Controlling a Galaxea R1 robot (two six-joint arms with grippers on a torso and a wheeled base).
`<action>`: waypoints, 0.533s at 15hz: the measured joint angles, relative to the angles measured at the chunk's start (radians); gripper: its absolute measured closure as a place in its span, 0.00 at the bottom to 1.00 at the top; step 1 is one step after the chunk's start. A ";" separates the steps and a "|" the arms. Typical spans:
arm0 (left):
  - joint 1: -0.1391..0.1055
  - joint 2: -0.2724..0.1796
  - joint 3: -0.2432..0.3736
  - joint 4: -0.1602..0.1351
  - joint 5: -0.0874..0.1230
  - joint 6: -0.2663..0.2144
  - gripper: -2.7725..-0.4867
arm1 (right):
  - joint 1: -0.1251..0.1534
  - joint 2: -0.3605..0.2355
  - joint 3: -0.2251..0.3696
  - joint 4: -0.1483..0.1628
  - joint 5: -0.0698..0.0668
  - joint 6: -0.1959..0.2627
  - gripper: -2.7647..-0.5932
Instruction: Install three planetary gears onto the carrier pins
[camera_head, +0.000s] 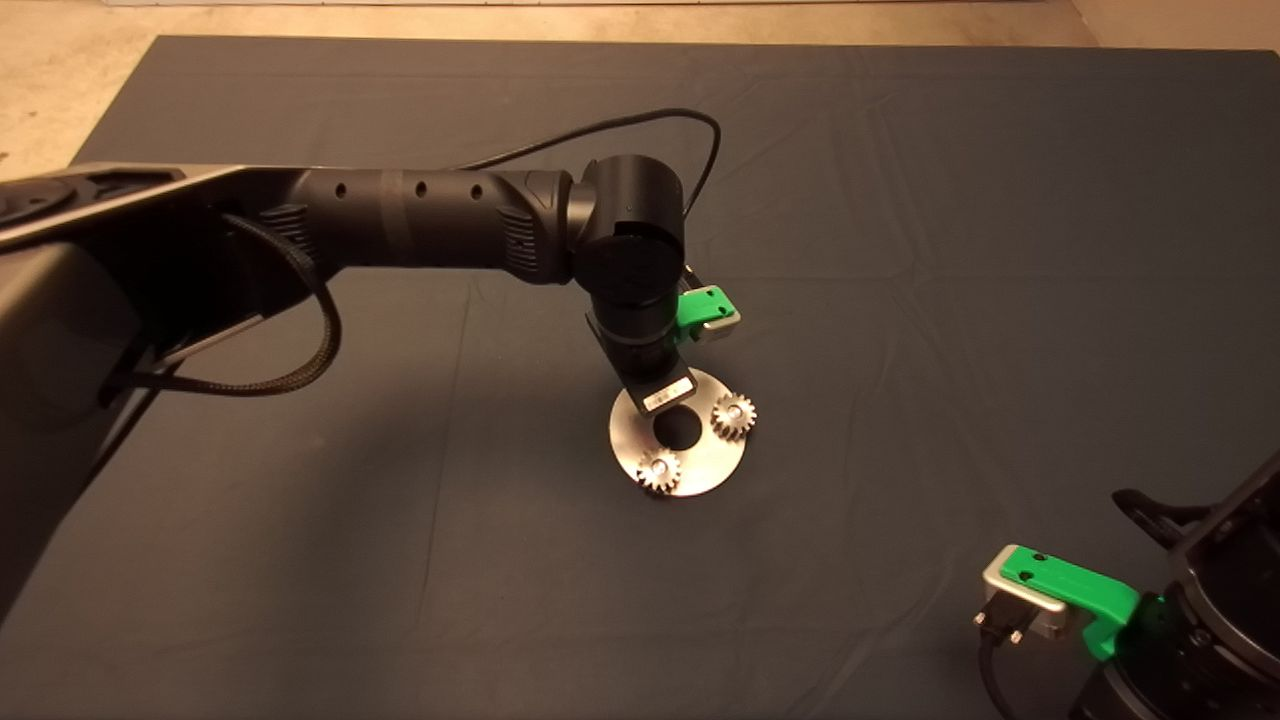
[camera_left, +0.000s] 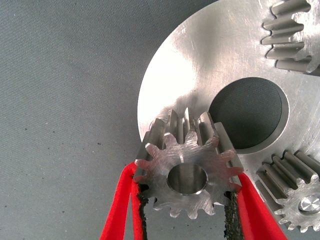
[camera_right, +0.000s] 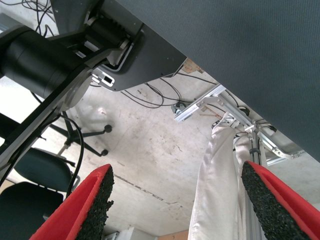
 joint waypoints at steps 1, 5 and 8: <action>0.000 0.000 0.000 0.000 0.000 0.000 0.93 | 0.000 0.000 0.000 0.000 0.000 0.000 0.40; 0.000 0.000 0.000 0.000 0.000 0.008 0.93 | 0.000 0.000 0.000 0.000 0.000 0.000 0.40; 0.000 0.000 0.000 0.000 0.000 0.015 0.93 | 0.000 0.000 0.000 0.000 0.000 0.000 0.40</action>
